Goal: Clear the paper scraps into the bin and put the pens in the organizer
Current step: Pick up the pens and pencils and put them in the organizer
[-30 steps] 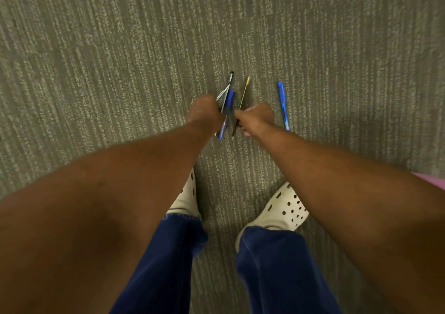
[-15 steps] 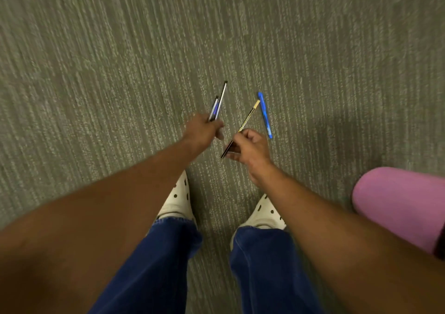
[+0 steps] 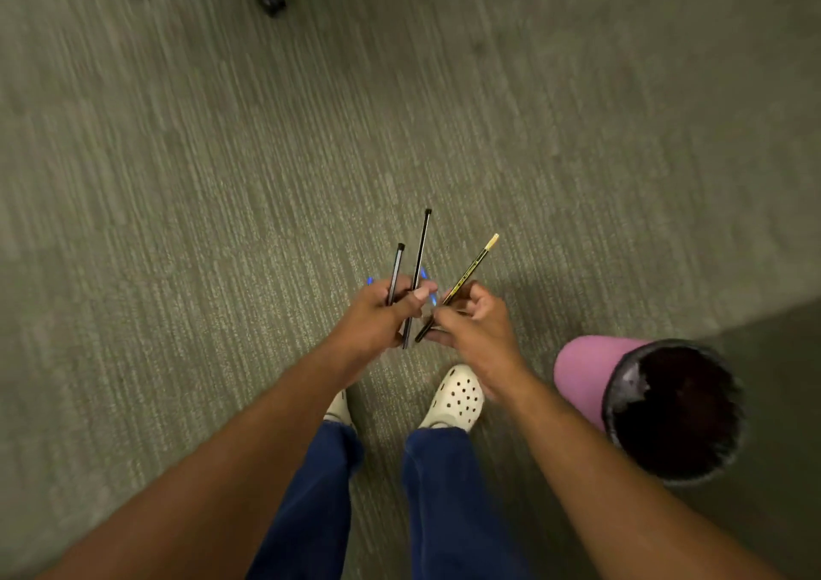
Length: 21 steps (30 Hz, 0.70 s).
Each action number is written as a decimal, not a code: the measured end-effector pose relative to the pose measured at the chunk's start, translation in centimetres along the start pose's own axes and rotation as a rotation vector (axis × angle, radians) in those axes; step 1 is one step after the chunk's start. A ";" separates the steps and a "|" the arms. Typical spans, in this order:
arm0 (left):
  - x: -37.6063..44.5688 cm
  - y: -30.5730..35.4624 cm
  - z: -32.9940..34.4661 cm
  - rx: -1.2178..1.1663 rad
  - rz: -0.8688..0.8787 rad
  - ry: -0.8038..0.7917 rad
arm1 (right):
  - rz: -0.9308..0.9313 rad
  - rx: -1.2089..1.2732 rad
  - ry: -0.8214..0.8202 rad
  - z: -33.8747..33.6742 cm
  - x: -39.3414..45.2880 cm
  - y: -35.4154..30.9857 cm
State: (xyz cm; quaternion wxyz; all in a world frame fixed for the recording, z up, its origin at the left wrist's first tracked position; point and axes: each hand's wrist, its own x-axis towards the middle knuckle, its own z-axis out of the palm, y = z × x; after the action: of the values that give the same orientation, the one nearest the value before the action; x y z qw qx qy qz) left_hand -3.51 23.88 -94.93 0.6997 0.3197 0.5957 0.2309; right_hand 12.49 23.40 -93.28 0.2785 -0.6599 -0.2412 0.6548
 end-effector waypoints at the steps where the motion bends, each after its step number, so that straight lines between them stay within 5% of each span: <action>1: -1.2 2.5 1.1 0.005 0.022 -0.005 | -0.020 0.003 0.009 -0.9 -1.7 -2.3; 11: -14.9 25.1 13.2 0.111 0.200 -0.207 | -0.310 0.127 0.184 -10.8 -20.3 -21.4; 21: -28.6 31.3 23.4 0.270 0.325 -0.565 | -0.475 0.125 0.596 -16.6 -41.5 -22.6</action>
State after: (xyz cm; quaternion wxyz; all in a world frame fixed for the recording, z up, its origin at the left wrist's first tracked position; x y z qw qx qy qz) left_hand 16.01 21.26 -50.65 0.7423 0.5513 0.3453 0.1606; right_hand 29.07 10.70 -47.78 0.5199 -0.7288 -0.2556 0.3650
